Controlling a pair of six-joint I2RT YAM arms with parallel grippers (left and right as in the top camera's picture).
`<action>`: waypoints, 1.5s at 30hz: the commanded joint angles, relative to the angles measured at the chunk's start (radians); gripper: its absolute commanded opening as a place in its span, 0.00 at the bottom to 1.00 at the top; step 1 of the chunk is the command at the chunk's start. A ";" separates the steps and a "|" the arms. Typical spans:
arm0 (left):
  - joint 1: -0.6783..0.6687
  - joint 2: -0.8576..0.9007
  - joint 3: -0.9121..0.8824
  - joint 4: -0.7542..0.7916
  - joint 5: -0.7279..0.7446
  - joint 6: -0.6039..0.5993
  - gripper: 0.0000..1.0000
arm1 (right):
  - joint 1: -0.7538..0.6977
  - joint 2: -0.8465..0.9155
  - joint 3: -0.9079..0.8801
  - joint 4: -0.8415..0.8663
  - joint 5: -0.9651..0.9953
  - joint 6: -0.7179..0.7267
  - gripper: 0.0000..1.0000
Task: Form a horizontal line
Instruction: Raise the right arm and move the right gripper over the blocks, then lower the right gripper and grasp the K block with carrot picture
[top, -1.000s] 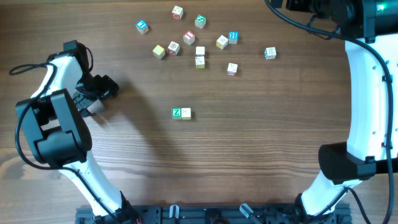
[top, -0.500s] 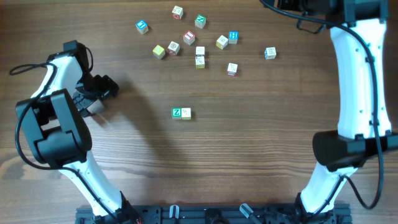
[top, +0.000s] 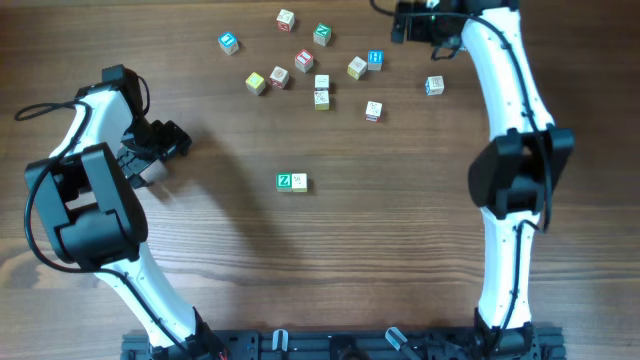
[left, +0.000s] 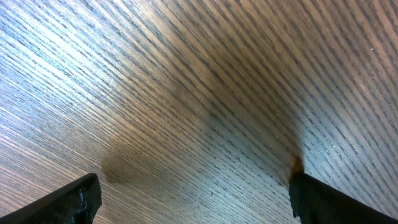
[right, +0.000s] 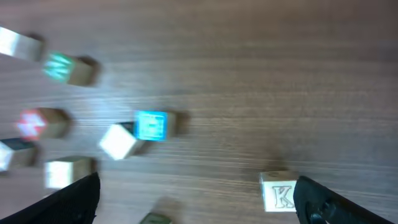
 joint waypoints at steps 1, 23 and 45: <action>0.007 0.021 -0.012 0.003 -0.032 0.000 1.00 | -0.008 0.071 0.014 -0.043 0.216 -0.018 1.00; 0.007 0.021 -0.012 0.003 -0.032 0.001 1.00 | -0.077 0.093 -0.175 -0.026 0.022 -0.123 0.50; 0.007 0.021 -0.012 0.003 -0.032 0.000 1.00 | -0.077 -0.083 -0.154 -0.101 0.068 -0.123 0.22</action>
